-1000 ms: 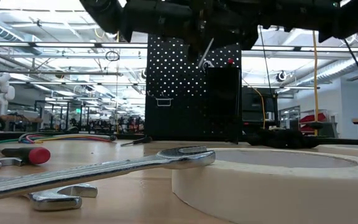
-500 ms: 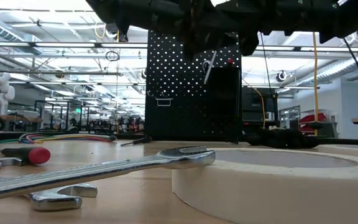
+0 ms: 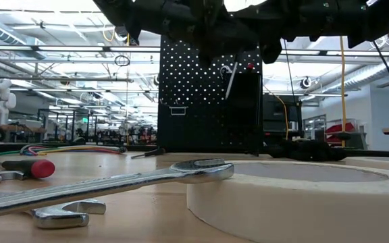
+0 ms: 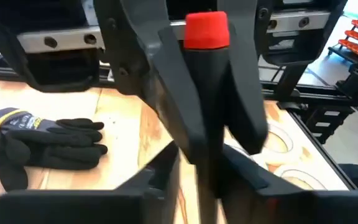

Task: Hang tools onto peg board
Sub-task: Put the black nut driver into the black bin on the peg board

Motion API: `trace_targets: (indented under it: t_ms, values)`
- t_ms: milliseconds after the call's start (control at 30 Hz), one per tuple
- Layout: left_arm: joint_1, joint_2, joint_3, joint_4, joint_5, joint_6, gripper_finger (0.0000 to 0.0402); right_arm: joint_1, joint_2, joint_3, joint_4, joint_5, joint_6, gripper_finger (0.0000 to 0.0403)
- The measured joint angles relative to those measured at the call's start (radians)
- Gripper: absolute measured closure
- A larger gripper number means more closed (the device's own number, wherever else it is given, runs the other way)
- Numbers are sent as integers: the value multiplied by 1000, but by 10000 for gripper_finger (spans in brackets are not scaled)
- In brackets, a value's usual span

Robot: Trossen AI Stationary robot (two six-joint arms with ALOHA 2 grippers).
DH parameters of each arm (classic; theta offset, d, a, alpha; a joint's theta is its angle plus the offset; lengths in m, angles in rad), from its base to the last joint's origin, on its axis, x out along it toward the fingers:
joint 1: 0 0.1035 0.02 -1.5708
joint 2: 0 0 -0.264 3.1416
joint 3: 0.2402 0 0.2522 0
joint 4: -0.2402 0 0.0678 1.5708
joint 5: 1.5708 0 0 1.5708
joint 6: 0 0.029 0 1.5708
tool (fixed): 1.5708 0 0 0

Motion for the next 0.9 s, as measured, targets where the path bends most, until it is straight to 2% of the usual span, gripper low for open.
trace_targets:
  t_ms: [100,167,400,533,667,800,900]
  values:
    - [4,0,0,-2,-1,-9,376,-1,0,0,-3,2,-9,360]
    - [3,0,0,-2,-5,-6,380,-1,0,0,-5,-1,-10,346]
    - [4,0,0,-5,-17,1,379,-6,-58,0,-96,-9,-25,200]
    - [6,-8,-1,-30,-23,2,379,-6,-190,0,-253,19,-25,150]
    - [20,-29,4,0,-46,4,379,9,-365,0,-534,138,-28,136]
    - [42,-35,49,11,-169,56,379,38,-503,-6,-729,273,-25,140]
    - [61,-35,94,69,-283,125,379,55,-571,-36,-771,329,-25,144]
